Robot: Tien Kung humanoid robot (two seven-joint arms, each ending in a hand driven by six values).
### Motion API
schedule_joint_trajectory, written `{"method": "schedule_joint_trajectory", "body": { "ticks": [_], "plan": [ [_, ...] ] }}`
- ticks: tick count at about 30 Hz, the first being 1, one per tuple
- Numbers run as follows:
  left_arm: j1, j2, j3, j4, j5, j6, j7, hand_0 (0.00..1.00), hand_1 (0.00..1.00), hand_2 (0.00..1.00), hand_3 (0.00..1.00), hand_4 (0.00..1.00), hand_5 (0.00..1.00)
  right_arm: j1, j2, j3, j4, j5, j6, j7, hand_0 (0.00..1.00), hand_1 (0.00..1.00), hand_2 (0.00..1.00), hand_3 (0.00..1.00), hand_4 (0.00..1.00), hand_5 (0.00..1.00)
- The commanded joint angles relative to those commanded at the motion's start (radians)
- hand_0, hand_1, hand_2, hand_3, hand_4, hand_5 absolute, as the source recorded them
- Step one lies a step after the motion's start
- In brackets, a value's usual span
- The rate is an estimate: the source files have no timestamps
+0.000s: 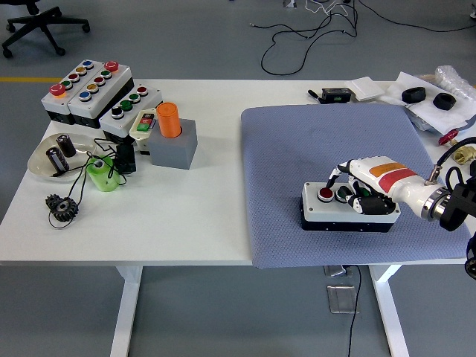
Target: Pick up the button,place it on the desk,press the button,press the button
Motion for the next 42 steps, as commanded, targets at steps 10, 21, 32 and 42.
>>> {"method": "schedule_joint_trajectory", "body": {
  "ticks": [10, 21, 32, 42],
  "plan": [
    [-0.002, 0.002, -0.001, 0.0, 0.001, 0.0, 0.0, 0.6, 0.517, 0.489, 0.446, 0.276, 0.976, 0.009, 0.017, -0.024, -0.026, -0.006, 0.003, -0.004, 0.196, 0.002, 0.097, 0.585, 0.341, 0.002],
    [-0.001, 0.001, 0.0, 0.0, -0.001, 0.0, 0.0, 0.6, 0.516, 0.488, 0.444, 0.275, 0.971, 0.011, 0.03, -0.048, -0.066, -0.004, 0.006, -0.006, 0.196, 0.002, 0.097, 0.585, 0.341, 0.002],
    [0.0, 0.001, 0.002, 0.0, 0.0, -0.001, 0.001, 0.6, 0.515, 0.487, 0.442, 0.278, 0.971, 0.006, 0.023, -0.023, -0.052, -0.009, 0.007, -0.005, 0.196, 0.002, 0.097, 0.584, 0.342, 0.002],
    [0.006, 0.001, 0.011, 0.0, -0.002, -0.001, 0.001, 0.6, 0.516, 0.487, 0.443, 0.279, 0.971, -0.029, -0.006, 0.118, -0.015, 0.015, 0.005, 0.0, 0.196, 0.002, 0.097, 0.586, 0.342, 0.002]
  ]
}}
